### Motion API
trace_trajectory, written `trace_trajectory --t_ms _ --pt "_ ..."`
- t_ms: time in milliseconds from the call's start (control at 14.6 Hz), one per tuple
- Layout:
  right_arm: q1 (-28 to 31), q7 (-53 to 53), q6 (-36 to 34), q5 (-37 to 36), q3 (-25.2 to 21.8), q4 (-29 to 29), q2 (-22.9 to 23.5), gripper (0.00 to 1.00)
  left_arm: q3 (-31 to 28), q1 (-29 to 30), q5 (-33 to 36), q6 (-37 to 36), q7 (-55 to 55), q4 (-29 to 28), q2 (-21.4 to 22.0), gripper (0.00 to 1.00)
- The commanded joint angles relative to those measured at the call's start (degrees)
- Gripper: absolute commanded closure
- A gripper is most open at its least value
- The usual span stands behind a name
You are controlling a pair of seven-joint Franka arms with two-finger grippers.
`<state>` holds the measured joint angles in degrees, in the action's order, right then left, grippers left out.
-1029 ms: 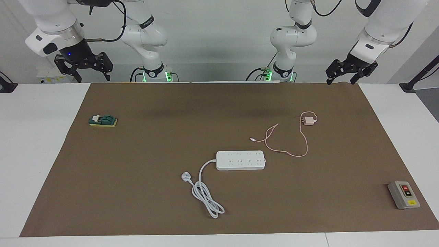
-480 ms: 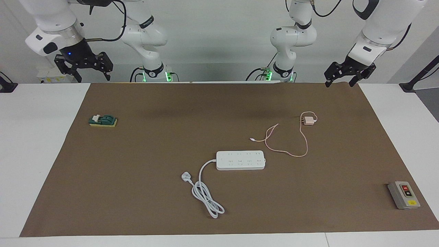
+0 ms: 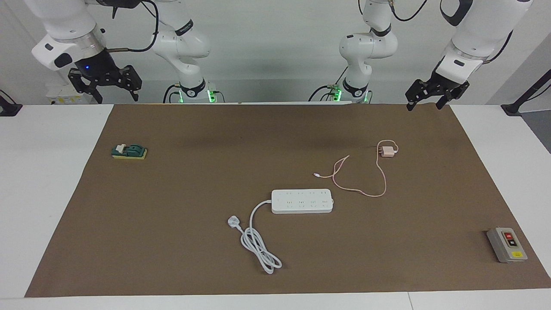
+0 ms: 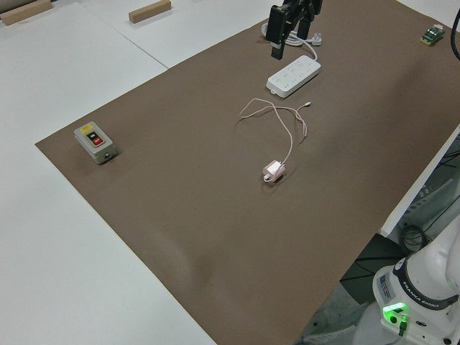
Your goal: Unplug charger and place it aside
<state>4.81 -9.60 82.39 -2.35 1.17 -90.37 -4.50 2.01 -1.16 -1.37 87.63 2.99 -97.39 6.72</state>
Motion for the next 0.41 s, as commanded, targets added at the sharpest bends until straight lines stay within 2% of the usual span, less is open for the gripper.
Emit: trace_trajectory --t_ms 0,343 --pt "0.2 0.9 0.8 -0.4 0.4 -1.6 -1.3 0.0 -0.3 -0.4 0.8 1.1 1.0 -1.8 1.5 0.0" --pt "0.5 0.8 0.8 -0.4 0.4 -1.4 -1.3 0.0 -0.3 -0.1 0.8 1.1 1.0 -1.8 1.5 0.0"
